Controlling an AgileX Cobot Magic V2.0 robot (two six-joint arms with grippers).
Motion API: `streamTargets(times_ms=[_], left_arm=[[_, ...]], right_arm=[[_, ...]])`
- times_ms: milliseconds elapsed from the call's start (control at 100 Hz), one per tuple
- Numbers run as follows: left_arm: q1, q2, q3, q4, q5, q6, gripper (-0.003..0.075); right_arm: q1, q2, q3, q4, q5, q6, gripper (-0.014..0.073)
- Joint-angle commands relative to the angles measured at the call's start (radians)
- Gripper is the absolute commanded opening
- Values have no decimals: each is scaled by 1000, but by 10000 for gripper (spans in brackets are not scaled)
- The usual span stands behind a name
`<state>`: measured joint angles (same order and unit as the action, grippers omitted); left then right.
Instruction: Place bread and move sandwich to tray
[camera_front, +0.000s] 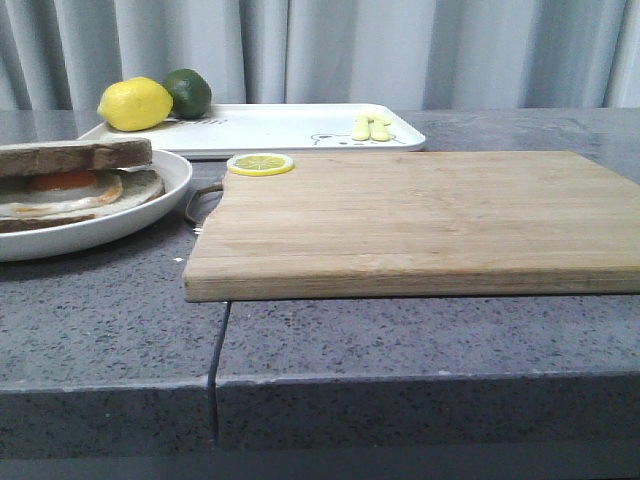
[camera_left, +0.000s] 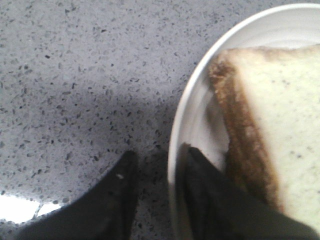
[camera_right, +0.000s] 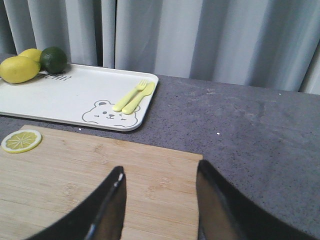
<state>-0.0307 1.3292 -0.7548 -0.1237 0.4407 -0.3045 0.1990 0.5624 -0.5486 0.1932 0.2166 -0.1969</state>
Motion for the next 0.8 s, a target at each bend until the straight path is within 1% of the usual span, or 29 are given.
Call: streamTargets(times_ms=[0,80,540,790], left_arm=[[2,-17,-25,-6,-11,-7,46],[2,-17,-25,-23,-11,-7,-19],[2,-25,-25,-166,-39,-7,-19],[2,-103,-25,-224,-79,-7,-19]], right_arm=[[-7,0,-25,4,-71,-4,350],[-7,0,-25,4,-71,-4,350],[-7,0,-25,4,-71,-4,350],[-7,0,-25,4,-71,-4,350]])
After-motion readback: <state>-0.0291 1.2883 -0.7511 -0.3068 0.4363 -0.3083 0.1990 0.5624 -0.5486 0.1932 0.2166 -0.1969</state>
